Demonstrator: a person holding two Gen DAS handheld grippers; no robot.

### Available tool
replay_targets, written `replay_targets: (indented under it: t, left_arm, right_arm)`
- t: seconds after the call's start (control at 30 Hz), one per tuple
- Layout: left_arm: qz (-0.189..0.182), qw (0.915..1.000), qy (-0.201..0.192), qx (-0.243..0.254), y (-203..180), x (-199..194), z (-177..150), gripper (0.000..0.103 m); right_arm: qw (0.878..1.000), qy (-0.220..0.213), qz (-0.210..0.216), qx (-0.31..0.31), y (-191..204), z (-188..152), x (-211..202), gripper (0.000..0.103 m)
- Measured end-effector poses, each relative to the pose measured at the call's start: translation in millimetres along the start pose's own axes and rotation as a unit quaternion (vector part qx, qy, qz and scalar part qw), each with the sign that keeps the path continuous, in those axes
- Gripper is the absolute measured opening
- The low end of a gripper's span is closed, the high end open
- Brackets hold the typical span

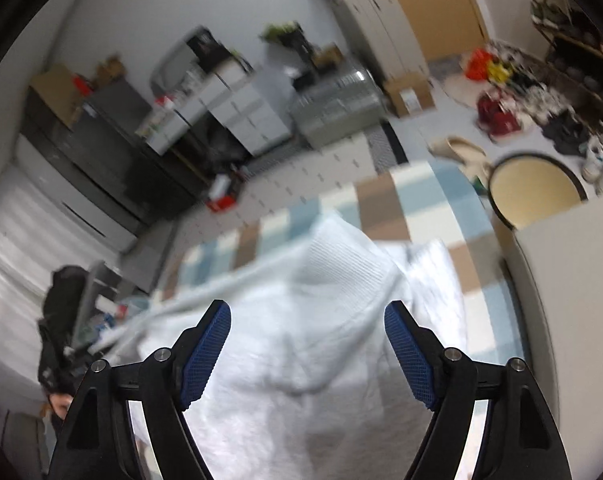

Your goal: Fold large clothes

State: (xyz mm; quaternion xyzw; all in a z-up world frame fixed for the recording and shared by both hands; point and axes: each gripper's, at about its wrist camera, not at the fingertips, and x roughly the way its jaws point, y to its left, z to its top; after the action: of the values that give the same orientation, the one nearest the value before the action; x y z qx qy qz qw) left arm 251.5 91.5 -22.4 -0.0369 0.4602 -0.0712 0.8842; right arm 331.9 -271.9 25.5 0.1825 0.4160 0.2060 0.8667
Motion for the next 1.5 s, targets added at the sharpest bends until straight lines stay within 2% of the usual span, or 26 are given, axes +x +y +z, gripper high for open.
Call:
replay_targets:
  t: [0.07,0.13,0.17,0.27,0.33,0.37,0.43,0.47,0.53,0.6,0.63,0.7,0.73,0.83,0.87,0.9,0.97,1.03,1.1,1.13,1.17,1.23,1.3,1.4,1.5]
  left_arm:
    - [-0.006,0.9994,-0.031,-0.015,7.5,-10.2,-0.7,0.064]
    - [-0.031,0.9952,-0.057,-0.073,29.2,-16.8,1.6,0.064]
    - [-0.045,0.9920,-0.057,-0.103,38.3,-14.2,5.0,0.064]
    - [-0.085,0.9769,-0.004,-0.196,64.9,12.8,16.2,0.064]
    - [-0.133,0.9645,0.069,-0.217,66.9,45.4,21.8,0.063]
    - [-0.139,0.9643,0.099,-0.203,57.7,53.7,20.9,0.063]
    - [-0.139,0.9714,0.145,-0.127,28.4,61.0,14.5,0.063]
    - [-0.139,0.9743,0.146,-0.101,17.6,57.7,9.9,0.064]
    - [-0.124,0.9827,0.129,-0.048,-3.6,46.0,1.5,0.064]
    - [-0.108,0.9891,0.095,-0.028,-10.8,32.5,-0.8,0.064]
    - [-0.115,0.9908,0.066,-0.030,-9.9,23.1,0.6,0.064]
    - [-0.146,0.9877,0.015,-0.054,0.8,8.8,3.9,0.064]
    - [-0.172,0.9824,0.000,-0.073,7.7,1.6,7.2,0.065]
    - [-0.220,0.9704,0.012,-0.100,18.7,0.4,13.1,0.067]
    - [-0.226,0.9689,0.018,-0.100,19.3,2.4,13.8,0.067]
    - [-0.221,0.9706,0.027,-0.090,17.2,6.2,13.4,0.067]
    - [-0.184,0.9799,0.041,-0.066,9.3,14.1,10.3,0.067]
    - [-0.105,0.9927,0.038,-0.046,1.2,20.7,2.6,0.067]
    - [-0.012,0.9997,0.011,-0.020,-9.1,20.1,-5.3,0.067]
    - [0.049,0.9988,-0.004,0.004,-16.9,22.2,-8.7,0.067]
    - [0.083,0.9962,-0.022,0.016,-21.7,20.4,-11.6,0.067]
    - [0.123,0.9891,-0.073,0.035,-29.7,17.8,-15.6,0.067]
    - [0.139,0.9840,-0.099,0.051,-34.8,14.7,-16.7,0.067]
    - [0.110,0.9787,-0.139,0.104,-51.6,6.8,-21.2,0.067]
    - [0.086,0.9641,-0.170,0.185,-72.8,-0.4,-29.5,0.067]
  right_arm:
    - [0.999,-0.024,-0.027,-0.001,-2.0,0.2,-4.9,0.081]
    - [0.998,-0.019,-0.065,0.002,-7.9,-2.5,0.0,0.081]
    - [0.997,-0.009,-0.070,0.005,-12.0,-4.1,4.5,0.081]
    - [0.996,0.021,-0.083,0.012,-20.6,-11.0,18.0,0.081]
    - [0.996,0.027,-0.081,0.016,-23.2,-14.9,21.8,0.081]
    - [0.996,0.029,-0.079,0.019,-24.7,-16.4,21.0,0.081]
    - [0.996,0.033,-0.076,0.017,-25.2,-19.5,21.2,0.081]
    - [0.996,0.033,-0.078,0.013,-25.8,-20.6,21.0,0.081]
    - [0.996,0.033,-0.087,0.000,-24.5,-21.6,19.9,0.081]
    - [0.995,0.032,-0.091,-0.003,-24.9,-22.7,20.6,0.081]
    - [0.995,0.033,-0.089,-0.002,-25.5,-23.4,20.8,0.081]
    - [0.996,0.033,-0.083,0.000,-26.7,-23.9,21.8,0.081]
    - [0.996,0.034,-0.083,-0.001,-26.6,-23.8,22.4,0.081]
    - [0.996,0.034,-0.078,0.001,-26.3,-24.1,22.5,0.081]
    - [0.996,0.034,-0.077,0.001,-26.1,-24.3,22.4,0.081]
    - [0.996,0.033,-0.078,0.001,-25.8,-24.6,22.3,0.081]
    - [0.996,0.033,-0.079,0.000,-25.2,-25.4,21.9,0.081]
    - [0.996,0.030,-0.087,-0.003,-24.7,-27.5,21.3,0.081]
    - [0.995,0.031,-0.093,-0.013,-22.3,-29.8,22.4,0.081]
    - [0.995,0.034,-0.096,-0.017,-20.9,-30.8,23.7,0.081]
    - [0.994,0.035,-0.097,-0.020,-20.2,-31.9,24.1,0.081]
    - [0.994,0.036,-0.098,-0.024,-18.8,-33.2,25.0,0.081]
    - [0.994,0.036,-0.096,-0.022,-18.9,-33.7,25.7,0.081]
    - [0.995,0.037,-0.095,-0.020,-18.4,-36.8,25.4,0.081]
    - [0.994,0.037,-0.097,-0.021,-18.9,-39.8,24.2,0.081]
